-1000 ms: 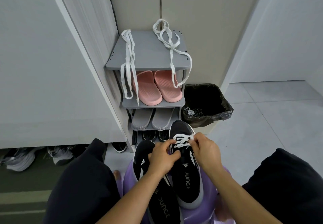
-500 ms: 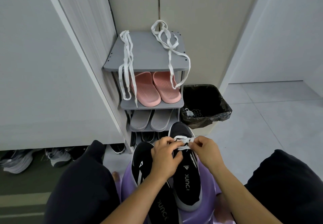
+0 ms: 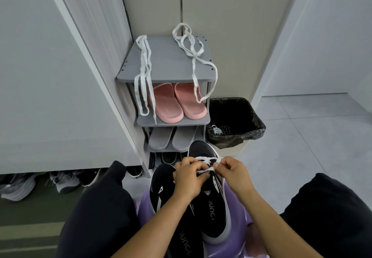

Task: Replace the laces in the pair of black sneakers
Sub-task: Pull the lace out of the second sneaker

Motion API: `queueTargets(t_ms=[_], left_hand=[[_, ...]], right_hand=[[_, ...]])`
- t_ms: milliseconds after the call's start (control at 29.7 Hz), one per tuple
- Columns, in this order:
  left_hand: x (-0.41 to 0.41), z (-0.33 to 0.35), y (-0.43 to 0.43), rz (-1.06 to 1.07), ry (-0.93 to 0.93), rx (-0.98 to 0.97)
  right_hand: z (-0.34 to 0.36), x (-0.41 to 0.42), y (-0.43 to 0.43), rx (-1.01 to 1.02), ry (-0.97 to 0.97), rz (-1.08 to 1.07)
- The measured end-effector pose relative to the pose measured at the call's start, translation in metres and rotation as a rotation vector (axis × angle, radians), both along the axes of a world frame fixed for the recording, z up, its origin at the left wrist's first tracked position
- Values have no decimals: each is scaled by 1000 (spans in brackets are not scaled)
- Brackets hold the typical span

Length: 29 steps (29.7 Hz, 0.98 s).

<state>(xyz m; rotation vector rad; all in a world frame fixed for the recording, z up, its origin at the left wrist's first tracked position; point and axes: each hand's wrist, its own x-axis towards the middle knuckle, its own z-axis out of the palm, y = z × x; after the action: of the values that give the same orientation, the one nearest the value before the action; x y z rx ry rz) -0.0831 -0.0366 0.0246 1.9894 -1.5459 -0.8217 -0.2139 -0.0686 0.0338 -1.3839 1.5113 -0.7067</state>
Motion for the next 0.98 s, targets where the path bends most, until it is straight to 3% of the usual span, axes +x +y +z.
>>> queueTargets(t_ms=[101, 573, 708, 978], left_hand=[[1, -1, -5, 10, -15, -17], [-3, -7, -10, -9, -160, -28], [-2, -9, -11, 8, -90, -12], [0, -9, -10, 39, -11, -7]], right_hand=[[-3, 1, 1, 60, -81, -14], [0, 1, 3, 55, 52, 124], [-3, -4, -1, 180, 39, 141], [-8, -2, 3, 125, -33, 11]])
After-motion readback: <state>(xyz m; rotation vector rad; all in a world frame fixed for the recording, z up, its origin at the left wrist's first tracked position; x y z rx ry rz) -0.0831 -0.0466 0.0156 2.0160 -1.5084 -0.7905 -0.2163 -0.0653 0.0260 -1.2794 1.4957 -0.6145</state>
